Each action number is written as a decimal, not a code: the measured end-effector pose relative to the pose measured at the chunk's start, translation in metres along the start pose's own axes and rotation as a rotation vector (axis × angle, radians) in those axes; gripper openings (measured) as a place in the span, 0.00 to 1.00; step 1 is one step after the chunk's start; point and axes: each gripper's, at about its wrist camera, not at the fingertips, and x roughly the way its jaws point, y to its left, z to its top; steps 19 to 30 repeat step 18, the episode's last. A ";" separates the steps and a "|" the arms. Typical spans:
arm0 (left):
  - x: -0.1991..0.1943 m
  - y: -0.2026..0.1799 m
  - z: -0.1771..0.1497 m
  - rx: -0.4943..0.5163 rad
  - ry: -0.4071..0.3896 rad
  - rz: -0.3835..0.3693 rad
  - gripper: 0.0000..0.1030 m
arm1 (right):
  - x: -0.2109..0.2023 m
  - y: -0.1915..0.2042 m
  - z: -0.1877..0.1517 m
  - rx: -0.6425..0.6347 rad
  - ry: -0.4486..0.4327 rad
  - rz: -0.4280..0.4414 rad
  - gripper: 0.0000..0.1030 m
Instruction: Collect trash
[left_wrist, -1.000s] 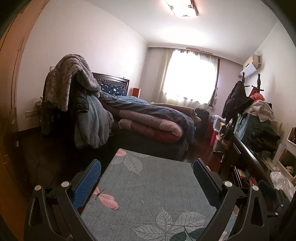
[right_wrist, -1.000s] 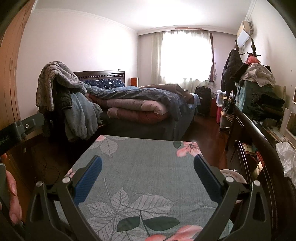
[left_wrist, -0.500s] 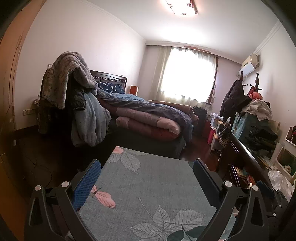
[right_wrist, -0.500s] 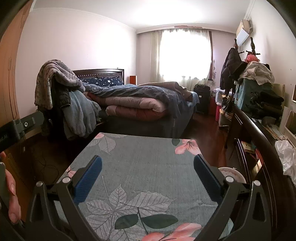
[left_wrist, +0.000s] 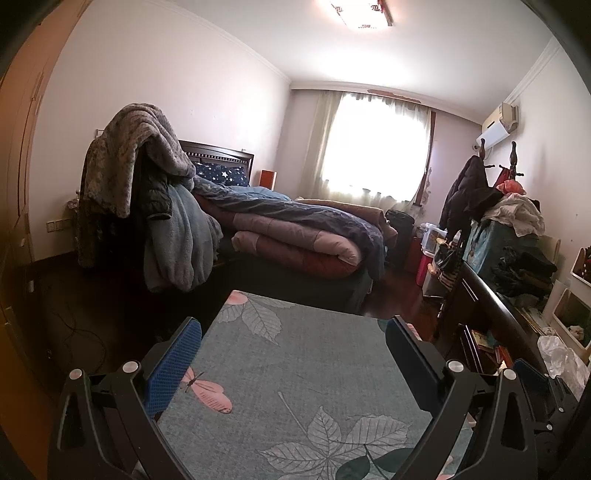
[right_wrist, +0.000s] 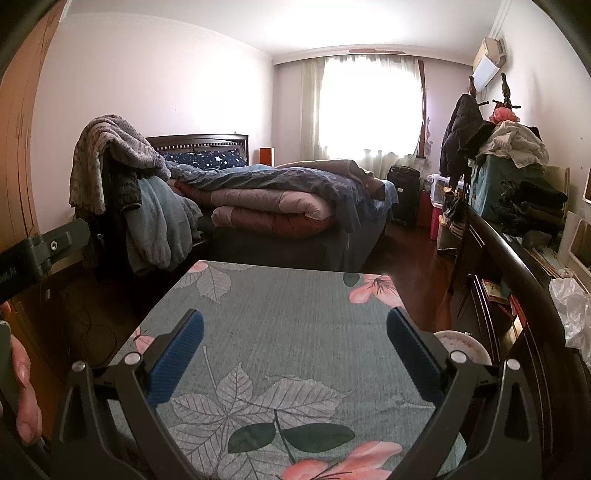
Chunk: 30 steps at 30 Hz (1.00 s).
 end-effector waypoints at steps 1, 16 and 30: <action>0.000 0.000 0.000 0.001 0.000 0.000 0.96 | 0.000 0.000 0.000 0.000 0.001 0.000 0.97; -0.003 0.003 -0.004 -0.004 -0.008 -0.013 0.96 | -0.002 -0.004 -0.008 -0.001 0.005 -0.005 0.97; -0.003 0.005 -0.003 -0.010 -0.008 -0.017 0.96 | -0.002 -0.005 -0.008 0.000 0.005 -0.007 0.97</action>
